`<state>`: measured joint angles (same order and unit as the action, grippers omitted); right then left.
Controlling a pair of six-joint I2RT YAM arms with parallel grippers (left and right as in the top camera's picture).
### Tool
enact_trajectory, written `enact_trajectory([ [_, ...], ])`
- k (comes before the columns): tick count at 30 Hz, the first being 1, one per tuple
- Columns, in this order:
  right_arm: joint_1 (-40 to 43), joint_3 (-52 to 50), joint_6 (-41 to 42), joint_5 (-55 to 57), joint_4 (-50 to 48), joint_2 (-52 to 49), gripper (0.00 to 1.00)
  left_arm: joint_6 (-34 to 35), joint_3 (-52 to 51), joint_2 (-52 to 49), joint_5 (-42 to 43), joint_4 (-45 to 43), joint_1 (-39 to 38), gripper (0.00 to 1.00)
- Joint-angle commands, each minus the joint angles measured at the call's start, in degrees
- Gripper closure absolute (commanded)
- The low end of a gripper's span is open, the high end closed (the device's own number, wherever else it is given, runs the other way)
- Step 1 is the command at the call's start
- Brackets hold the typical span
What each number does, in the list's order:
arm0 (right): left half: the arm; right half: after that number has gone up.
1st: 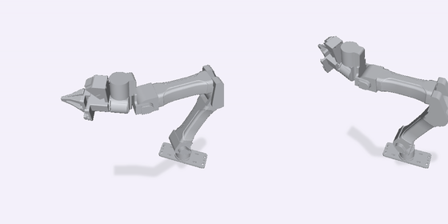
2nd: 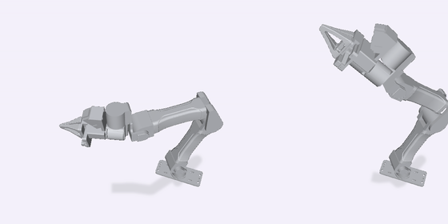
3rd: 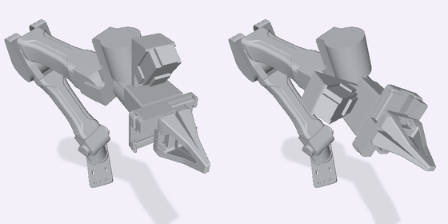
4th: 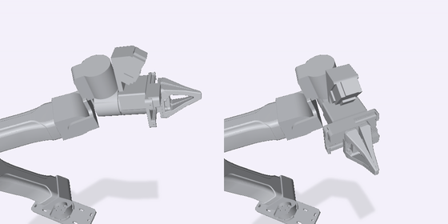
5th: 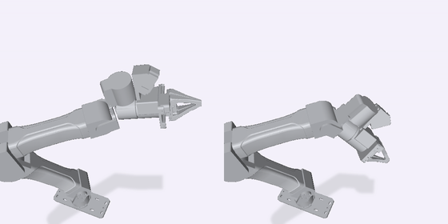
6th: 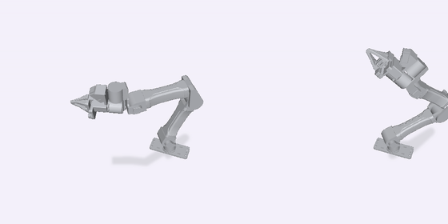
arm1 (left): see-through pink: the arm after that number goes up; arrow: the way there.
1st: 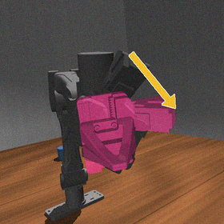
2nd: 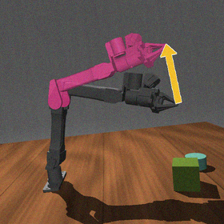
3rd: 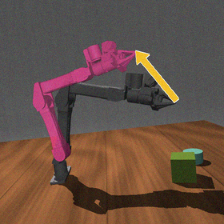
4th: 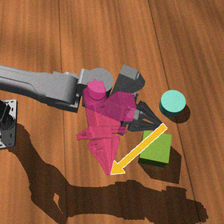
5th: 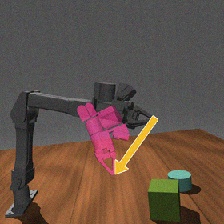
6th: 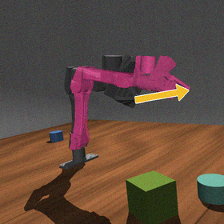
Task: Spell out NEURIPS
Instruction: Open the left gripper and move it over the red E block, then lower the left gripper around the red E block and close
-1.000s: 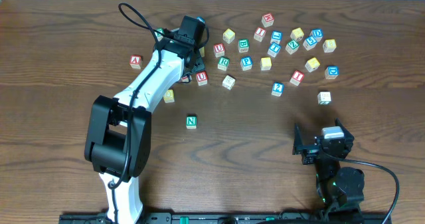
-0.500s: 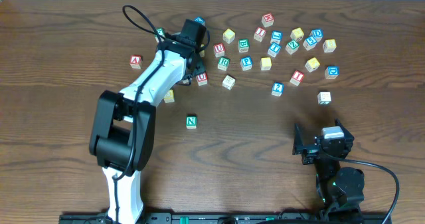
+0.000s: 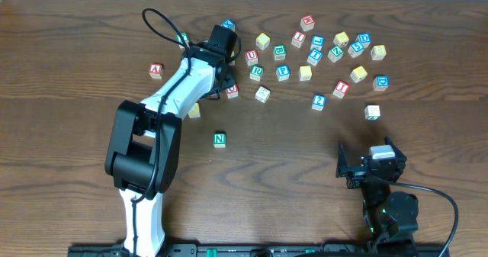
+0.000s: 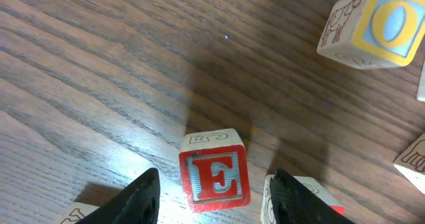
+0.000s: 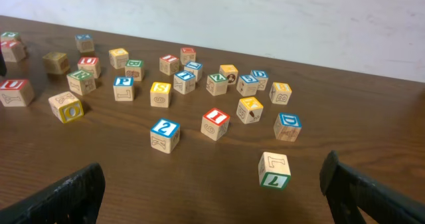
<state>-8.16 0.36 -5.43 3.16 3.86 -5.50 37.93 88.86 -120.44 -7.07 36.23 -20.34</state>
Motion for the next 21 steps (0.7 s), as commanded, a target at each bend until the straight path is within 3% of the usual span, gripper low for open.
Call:
enact_trajectory([
  [1,0.3,0.0,0.2,-0.2,0.2,0.2,0.01,1.2,1.3,-0.1,-1.7,0.4,0.3,0.47],
  [21,0.3,0.0,0.2,-0.2,0.2,0.2,0.01,1.2,1.3,-0.2,-2.5,0.0,0.3,0.47],
])
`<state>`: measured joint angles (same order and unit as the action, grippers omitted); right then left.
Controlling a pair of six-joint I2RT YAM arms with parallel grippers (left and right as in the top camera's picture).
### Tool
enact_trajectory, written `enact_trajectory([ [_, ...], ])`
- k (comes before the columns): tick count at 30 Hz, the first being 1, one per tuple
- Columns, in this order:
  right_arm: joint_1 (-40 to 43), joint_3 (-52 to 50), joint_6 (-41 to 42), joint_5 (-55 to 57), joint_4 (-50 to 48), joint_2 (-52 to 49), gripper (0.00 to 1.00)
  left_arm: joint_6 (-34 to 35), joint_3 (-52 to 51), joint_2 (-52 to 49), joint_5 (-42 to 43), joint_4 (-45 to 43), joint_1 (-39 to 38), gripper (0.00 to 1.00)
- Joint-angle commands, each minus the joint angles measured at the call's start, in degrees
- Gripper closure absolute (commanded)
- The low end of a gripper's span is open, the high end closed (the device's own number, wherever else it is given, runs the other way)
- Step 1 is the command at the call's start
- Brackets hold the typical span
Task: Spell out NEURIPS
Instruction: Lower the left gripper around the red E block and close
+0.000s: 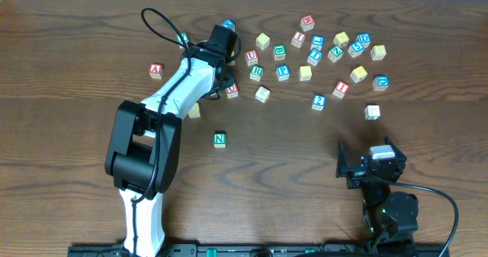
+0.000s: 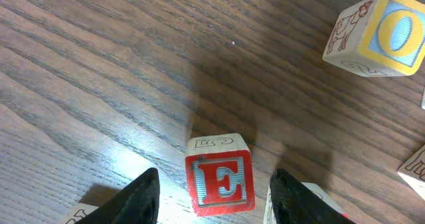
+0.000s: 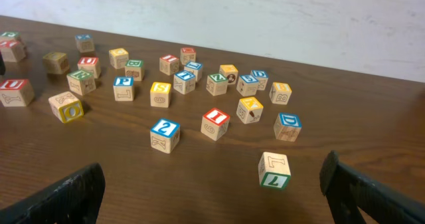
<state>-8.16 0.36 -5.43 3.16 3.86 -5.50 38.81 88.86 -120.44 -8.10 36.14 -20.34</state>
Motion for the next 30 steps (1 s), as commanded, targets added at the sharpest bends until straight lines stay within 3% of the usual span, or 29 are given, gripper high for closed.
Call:
enact_trajectory([
  [1,0.3,0.0,0.2,-0.2,0.2,0.2,0.01,0.3,1.3,-0.2,-1.5,0.0,0.3,0.47],
  [25,0.3,0.0,0.2,-0.2,0.2,0.2,0.01,0.3,1.3,-2.8,-1.6,-1.0,0.2,0.47],
  [30,0.3,0.0,0.2,-0.2,0.2,0.2,0.01,0.3,1.3,-2.8,-1.6,-1.0,0.2,0.59],
])
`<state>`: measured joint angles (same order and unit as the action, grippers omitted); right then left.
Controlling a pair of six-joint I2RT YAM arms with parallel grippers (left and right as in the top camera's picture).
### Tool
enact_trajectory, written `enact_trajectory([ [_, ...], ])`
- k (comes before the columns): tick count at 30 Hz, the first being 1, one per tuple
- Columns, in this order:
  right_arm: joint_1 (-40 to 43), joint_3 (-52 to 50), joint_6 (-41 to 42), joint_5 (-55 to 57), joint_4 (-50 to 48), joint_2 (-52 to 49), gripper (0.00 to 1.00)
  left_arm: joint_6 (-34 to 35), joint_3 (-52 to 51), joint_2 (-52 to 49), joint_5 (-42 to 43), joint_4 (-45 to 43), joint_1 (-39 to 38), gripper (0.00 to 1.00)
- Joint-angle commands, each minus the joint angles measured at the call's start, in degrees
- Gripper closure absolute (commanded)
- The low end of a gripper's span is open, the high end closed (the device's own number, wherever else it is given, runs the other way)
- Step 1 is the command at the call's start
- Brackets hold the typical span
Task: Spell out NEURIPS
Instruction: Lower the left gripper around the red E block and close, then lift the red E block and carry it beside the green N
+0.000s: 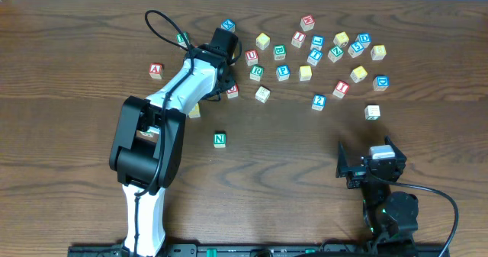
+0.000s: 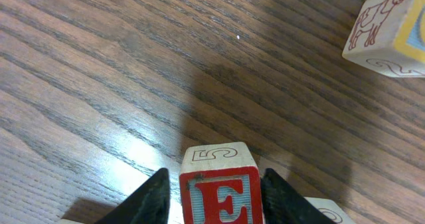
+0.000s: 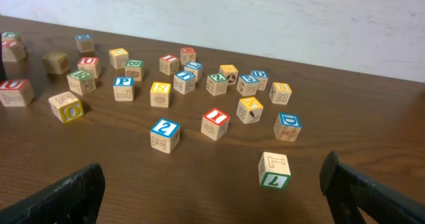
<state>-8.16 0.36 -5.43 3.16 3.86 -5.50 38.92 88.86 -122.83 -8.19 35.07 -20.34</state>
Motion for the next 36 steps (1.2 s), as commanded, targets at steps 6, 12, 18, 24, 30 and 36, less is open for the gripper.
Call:
enact_trajectory([
  [6,0.3,0.0,0.2,-0.2,0.2,0.2,0.01,0.2,1.3,-0.4,-1.5,0.3,0.2,0.59],
  [12,0.3,0.0,0.2,-0.2,0.2,0.2,0.01,0.2,1.3,-0.4,-1.5,0.6,0.2,0.67],
  [18,0.3,0.0,0.2,-0.2,0.2,0.2,0.01,0.2,1.3,-0.4,-1.5,0.7,0.2,0.68],
  [24,0.3,0.0,0.2,-0.2,0.2,0.2,0.01,-0.3,1.3,-0.4,-1.5,0.8,0.2,0.68],
  [30,0.3,0.0,0.2,-0.2,0.2,0.2,0.01,-1.7,1.3,-0.3,-1.5,0.9,0.2,0.68],
  [36,0.3,0.0,0.2,-0.2,0.2,0.2,0.01,-4.5,1.3,0.9,-1.3,0.9,0.2,0.69],
])
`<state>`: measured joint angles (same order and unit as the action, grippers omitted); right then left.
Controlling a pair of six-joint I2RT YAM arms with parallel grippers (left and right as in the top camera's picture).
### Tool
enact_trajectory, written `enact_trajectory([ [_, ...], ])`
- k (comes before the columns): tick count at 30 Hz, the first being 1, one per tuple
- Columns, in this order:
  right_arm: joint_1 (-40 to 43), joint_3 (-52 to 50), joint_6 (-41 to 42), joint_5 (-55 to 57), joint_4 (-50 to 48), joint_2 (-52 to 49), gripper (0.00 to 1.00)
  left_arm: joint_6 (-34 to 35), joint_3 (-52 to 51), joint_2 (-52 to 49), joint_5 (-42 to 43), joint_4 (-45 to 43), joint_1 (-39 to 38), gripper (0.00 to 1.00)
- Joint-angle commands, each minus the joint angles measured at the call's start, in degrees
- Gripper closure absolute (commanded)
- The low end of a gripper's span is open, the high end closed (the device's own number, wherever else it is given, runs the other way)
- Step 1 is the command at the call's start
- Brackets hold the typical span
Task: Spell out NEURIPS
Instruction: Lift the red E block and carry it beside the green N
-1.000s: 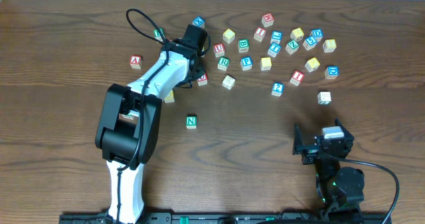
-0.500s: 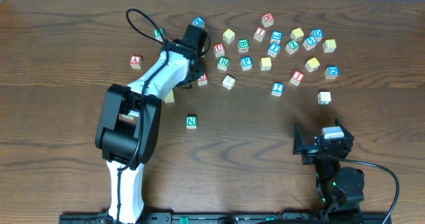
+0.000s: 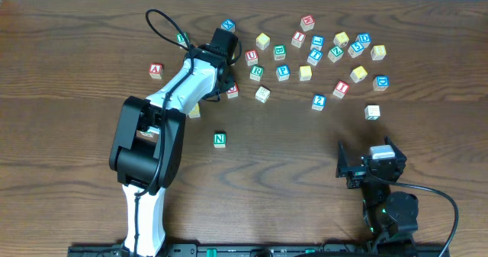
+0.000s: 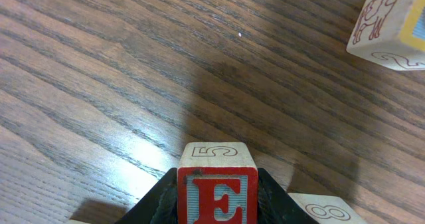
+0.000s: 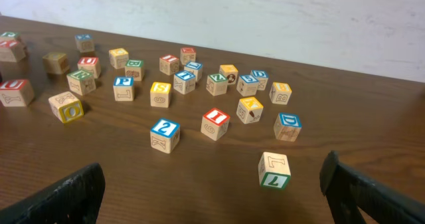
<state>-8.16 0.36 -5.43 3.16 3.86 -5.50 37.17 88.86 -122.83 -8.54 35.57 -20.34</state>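
The red E block [image 4: 217, 184] sits between the fingers of my left gripper [image 4: 217, 201], which is shut on its two sides just above the wood. Seen from overhead, that gripper [image 3: 227, 83] is at the left end of the scattered blocks, with the E block [image 3: 232, 91] under it. The green N block [image 3: 219, 139] lies alone in the middle of the table. My right gripper [image 5: 212, 191] stands open and empty near the front right, also visible from overhead [image 3: 364, 165]. Red U [image 3: 252, 56], blue P [image 3: 283, 72] and red I [image 3: 341, 88] lie among the loose blocks.
A yellow O block [image 4: 392, 31] and a block marked 8 [image 4: 325, 211] lie close to the left gripper. Many loose letter blocks spread across the table's far right [image 3: 335, 55]. A green-edged block [image 5: 274, 169] sits nearest the right gripper. The left arm's cable [image 3: 160, 24] loops at the back.
The left gripper's fingers stood just off the E block's sides and now press against them. The block sits slightly lower in the wrist view. The right arm is unchanged.
The left gripper first hung open over the E block with wide gaps either side. It was then more squarely over the block, then lower with its fingers close around it, and now is shut on it. The N block and right arm stayed put.
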Motion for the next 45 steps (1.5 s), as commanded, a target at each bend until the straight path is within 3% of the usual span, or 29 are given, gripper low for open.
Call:
enact_trajectory([
  [1,0.3,0.0,0.2,-0.2,0.2,0.2,0.01,-3.2,1.3,1.3,-1.0,0.4,0.2,0.69],
  [16,0.3,0.0,0.2,-0.2,0.2,0.2,0.01,-7.1,1.3,17.9,-1.0,3.6,0.1,0.69],
  [24,0.3,0.0,0.2,-0.2,0.2,0.2,0.01,-6.9,1.3,26.5,-1.0,14.3,-2.9,0.70],
  [29,0.3,0.0,0.2,-0.2,0.2,0.2,0.01,-6.9,1.1,27.5,-1.0,19.1,-6.1,0.78],
  [36,0.3,0.0,0.2,-0.2,0.2,0.2,0.01,-6.4,-3.5,27.5,-1.2,18.7,-12.3,0.78],
  [45,0.3,0.0,0.2,-0.2,0.2,0.2,0.01,-3.7,-13.0,27.5,-1.2,11.8,-18.0,0.81],
])
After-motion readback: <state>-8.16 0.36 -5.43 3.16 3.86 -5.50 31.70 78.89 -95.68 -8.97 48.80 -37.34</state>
